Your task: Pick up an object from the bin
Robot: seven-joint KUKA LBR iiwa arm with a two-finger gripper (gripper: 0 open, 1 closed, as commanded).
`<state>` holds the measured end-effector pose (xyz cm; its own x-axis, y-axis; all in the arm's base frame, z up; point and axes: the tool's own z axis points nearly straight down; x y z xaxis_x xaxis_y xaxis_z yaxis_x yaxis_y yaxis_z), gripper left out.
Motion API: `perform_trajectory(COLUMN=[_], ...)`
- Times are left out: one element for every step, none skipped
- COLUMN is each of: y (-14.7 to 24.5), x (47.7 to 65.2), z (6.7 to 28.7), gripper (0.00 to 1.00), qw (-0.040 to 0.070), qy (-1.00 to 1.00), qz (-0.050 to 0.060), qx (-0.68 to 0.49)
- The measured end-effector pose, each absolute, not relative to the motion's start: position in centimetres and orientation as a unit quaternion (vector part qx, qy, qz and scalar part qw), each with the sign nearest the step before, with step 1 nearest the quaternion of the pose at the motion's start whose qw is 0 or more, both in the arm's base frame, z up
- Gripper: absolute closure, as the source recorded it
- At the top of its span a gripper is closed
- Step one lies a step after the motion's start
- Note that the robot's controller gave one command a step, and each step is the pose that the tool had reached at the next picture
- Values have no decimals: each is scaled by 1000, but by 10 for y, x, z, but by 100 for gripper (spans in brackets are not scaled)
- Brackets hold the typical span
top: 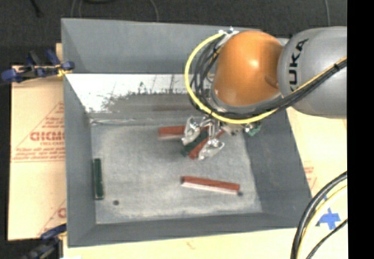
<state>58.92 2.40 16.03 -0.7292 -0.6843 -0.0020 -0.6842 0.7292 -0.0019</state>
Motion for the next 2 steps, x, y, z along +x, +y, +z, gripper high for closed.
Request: perform_trajectory(y=[14,8], x=[583,590], z=[184,145], gripper=[100,100], qw=[1,6], qy=[877,908], qz=[0,-2], qx=[-481,-419])
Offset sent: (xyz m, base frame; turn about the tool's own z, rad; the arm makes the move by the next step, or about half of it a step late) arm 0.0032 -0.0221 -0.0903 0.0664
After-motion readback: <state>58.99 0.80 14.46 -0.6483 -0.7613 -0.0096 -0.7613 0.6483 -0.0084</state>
